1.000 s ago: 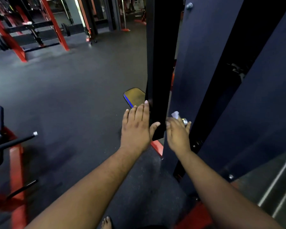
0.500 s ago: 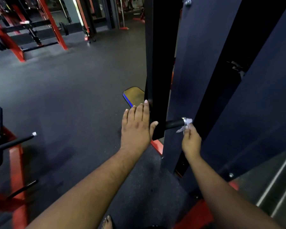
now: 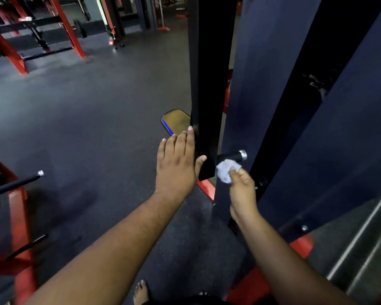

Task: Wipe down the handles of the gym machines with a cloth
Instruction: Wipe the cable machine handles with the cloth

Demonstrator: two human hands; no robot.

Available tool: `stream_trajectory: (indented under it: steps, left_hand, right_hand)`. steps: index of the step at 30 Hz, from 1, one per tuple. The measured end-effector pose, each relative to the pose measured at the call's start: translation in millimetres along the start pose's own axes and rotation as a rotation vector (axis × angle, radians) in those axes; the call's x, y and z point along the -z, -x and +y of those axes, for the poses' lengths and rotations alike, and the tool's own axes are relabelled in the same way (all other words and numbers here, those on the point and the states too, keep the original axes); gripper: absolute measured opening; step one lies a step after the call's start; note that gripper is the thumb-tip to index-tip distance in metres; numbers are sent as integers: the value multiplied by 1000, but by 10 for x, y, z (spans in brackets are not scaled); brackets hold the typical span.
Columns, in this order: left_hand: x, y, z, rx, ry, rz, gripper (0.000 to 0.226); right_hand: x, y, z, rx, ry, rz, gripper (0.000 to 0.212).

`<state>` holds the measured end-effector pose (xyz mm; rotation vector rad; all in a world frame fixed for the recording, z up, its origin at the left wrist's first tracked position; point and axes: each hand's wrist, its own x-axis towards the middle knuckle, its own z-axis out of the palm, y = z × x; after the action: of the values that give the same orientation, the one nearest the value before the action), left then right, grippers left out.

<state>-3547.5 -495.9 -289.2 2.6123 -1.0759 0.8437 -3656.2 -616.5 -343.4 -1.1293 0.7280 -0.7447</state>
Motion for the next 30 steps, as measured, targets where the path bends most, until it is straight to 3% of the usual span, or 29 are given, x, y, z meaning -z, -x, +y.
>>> stream_trajectory:
  steps: [4, 8, 12, 14, 18, 20, 23, 30]
  left_hand:
    - [-8, -15, 36, 5, -4, -24, 74]
    - [-21, -19, 33, 3, -1, -15, 74]
    - [-32, -21, 11, 12, 0, 2, 72]
    - [-32, -20, -13, 5, 4, 0, 72]
    - [-29, -33, -16, 2, 5, -2, 73]
    - [-31, -40, 10, 6, 8, -17, 73]
    - [-35, -39, 22, 8, 15, -22, 73]
    - [-26, -27, -5, 13, 6, -5, 73]
  right_hand:
    - [269, -423, -86, 444, 606, 74, 22]
    - [249, -622, 257, 587, 1080, -62, 14]
    - [106, -336, 375, 667, 1001, -204, 48]
    - [178, -258, 360, 659, 872, -281, 46]
    - [401, -439, 102, 586, 751, -115, 44]
    - [387, -682, -5, 528, 874, -37, 40]
    - [250, -854, 47, 525, 1097, -99, 32]
    - [-5, -638, 25, 688, 1167, -244, 33]
